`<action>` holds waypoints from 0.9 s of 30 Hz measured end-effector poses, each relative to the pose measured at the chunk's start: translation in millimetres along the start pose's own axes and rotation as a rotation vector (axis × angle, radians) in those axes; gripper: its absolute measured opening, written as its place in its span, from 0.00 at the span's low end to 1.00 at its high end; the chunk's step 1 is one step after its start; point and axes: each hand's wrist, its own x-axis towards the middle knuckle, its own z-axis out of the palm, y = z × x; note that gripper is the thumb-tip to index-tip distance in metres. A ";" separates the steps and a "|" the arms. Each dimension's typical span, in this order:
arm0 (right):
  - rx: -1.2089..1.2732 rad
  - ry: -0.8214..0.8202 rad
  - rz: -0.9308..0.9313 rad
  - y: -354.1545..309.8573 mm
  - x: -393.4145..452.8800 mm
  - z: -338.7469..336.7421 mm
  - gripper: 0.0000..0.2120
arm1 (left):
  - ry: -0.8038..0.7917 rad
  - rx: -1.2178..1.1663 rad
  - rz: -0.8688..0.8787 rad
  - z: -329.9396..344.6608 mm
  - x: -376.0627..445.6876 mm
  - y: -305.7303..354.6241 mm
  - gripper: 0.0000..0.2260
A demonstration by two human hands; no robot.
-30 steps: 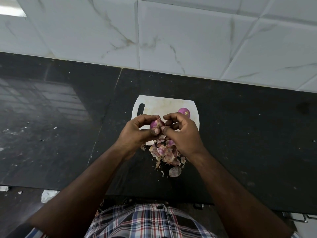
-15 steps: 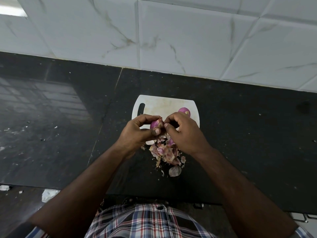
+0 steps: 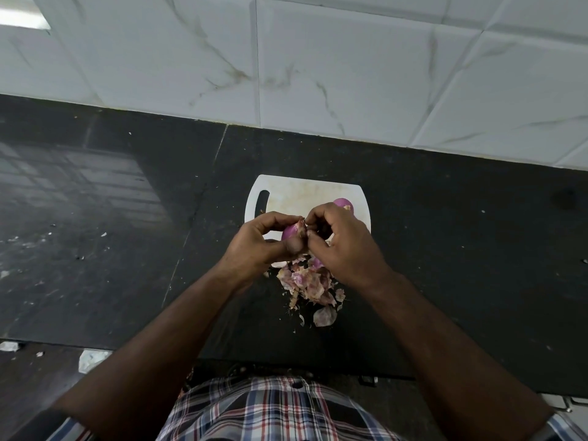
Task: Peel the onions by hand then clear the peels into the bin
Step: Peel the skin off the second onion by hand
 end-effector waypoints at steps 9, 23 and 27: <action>0.032 -0.021 -0.003 1.8 -15.6 11.6 0.07 | 0.106 -0.049 -0.047 3.7 -2.6 -9.9 0.20; -0.038 0.035 0.083 5.9 -5.5 5.9 0.08 | 0.027 -0.255 -0.117 -1.8 -2.0 -7.3 0.21; -0.091 -0.046 0.033 8.1 -11.8 5.8 0.05 | 0.064 -0.274 -0.102 -4.5 -1.7 -4.5 0.20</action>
